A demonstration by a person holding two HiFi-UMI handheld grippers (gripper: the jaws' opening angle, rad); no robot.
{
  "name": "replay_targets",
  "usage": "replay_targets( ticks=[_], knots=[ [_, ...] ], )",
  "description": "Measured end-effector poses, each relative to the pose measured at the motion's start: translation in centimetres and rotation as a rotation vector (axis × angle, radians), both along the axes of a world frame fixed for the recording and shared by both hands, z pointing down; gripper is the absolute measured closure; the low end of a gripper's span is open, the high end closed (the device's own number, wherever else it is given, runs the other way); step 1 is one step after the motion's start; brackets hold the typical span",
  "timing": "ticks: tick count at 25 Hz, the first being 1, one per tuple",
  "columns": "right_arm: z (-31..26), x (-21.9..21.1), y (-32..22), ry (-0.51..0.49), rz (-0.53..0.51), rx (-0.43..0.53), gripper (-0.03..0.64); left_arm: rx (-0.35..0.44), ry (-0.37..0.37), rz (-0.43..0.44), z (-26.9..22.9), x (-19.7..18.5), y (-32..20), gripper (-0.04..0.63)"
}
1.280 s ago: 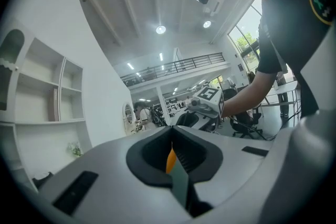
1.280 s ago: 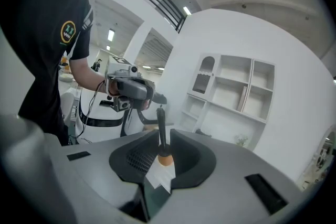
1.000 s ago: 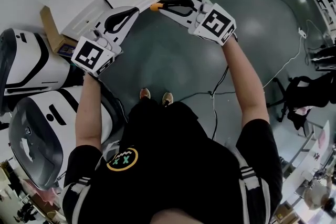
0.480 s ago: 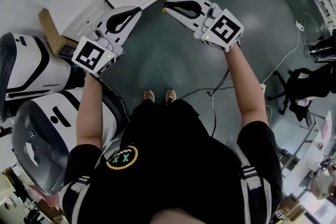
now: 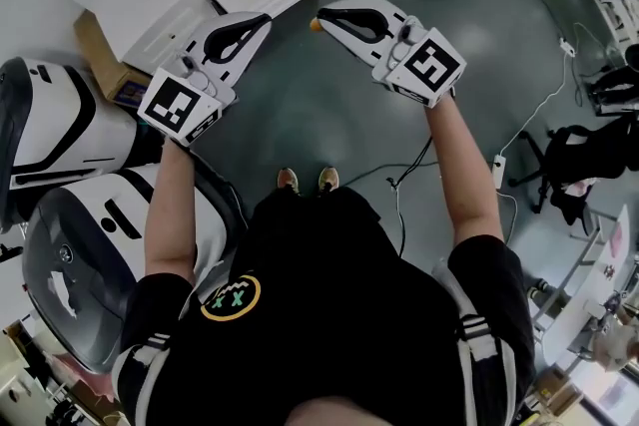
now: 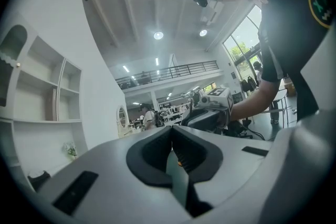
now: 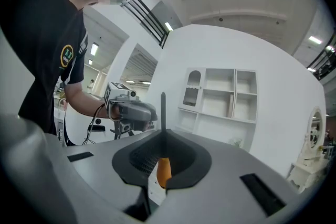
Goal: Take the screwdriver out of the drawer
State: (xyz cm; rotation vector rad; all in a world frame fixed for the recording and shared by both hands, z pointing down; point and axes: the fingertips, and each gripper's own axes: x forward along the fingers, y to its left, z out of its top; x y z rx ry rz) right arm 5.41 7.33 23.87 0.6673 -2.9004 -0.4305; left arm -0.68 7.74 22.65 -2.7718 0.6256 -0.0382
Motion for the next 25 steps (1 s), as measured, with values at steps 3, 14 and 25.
replay_targets(
  ticks=[3,14,25],
  knots=[
    [0.2,-1.1,0.6,-0.007,-0.009,-0.004,0.574,-0.007,-0.001,-0.002,0.3,-0.9,0.1,0.575],
    [0.1,-2.2,0.7,-0.037,0.007,-0.006,0.574,-0.005,-0.005,0.011,0.4,-1.9,0.4,0.575],
    [-0.2,-2.0,0.8,-0.036,0.017,-0.001,0.574,-0.003,-0.002,0.022,0.3,-1.9,0.5,0.575]
  ],
)
